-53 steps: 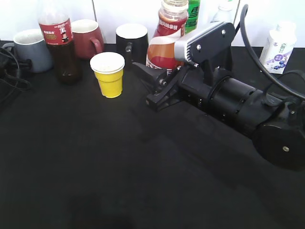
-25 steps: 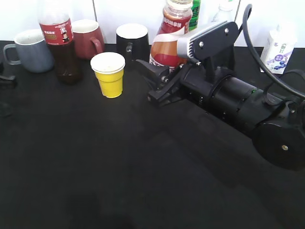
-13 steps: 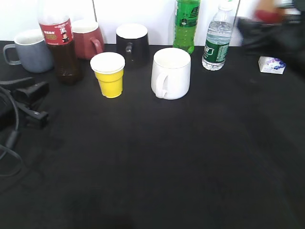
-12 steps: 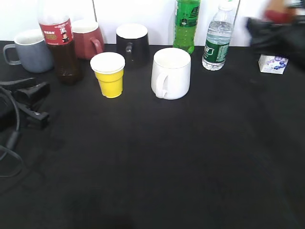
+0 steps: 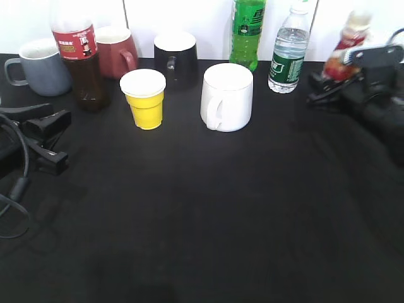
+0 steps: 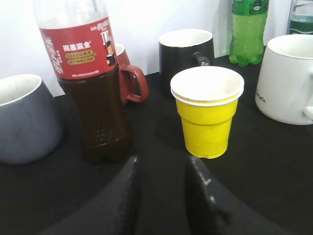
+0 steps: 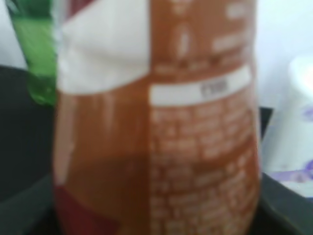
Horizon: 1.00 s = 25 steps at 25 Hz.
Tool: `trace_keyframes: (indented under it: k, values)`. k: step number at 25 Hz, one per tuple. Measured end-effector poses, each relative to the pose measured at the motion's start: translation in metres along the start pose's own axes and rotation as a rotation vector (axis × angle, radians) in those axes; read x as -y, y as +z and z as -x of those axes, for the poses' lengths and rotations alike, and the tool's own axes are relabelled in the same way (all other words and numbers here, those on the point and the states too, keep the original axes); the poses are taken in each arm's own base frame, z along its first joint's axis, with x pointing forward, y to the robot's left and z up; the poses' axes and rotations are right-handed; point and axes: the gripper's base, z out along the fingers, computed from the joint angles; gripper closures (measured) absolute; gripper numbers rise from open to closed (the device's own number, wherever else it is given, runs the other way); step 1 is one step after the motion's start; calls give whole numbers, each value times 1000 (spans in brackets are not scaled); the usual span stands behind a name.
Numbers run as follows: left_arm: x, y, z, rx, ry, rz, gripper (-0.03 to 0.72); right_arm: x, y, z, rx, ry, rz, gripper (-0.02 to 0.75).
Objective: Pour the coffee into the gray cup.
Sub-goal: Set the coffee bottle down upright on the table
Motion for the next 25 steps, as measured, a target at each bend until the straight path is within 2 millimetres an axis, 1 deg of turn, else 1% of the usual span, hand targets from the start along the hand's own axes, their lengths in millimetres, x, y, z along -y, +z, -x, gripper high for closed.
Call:
trace_keyframes:
  k: [2,5,8,12,13,15,16,18,20,23,25]
  values:
    - [0,0,0,1,0,0,449,1,14,-13,-9,9,-15,210]
    - [0,0,0,1,1,-1,449,2,29,-23,-5,14,-24,210]
    - [0,0,0,1,1,-2,449,6,33,-29,3,36,-62,210]
    - [0,0,0,3,2,-2,449,6,33,-33,43,36,-66,210]
    - [0,0,1,7,2,-2,449,6,33,-33,43,36,-66,191]
    - [0,0,2,24,2,1,450,6,33,-34,30,37,-67,113]
    - [0,0,3,27,2,1,450,6,33,-34,29,37,-67,98]
    - [0,0,3,29,2,1,450,6,27,-31,23,37,-66,93]
    - [0,0,3,31,2,2,450,5,14,-30,3,37,-65,92]
    - [0,0,3,31,2,2,450,1,-6,-36,-49,22,-30,98]
    - [0,0,3,31,2,2,450,0,-16,-31,-50,20,-26,108]
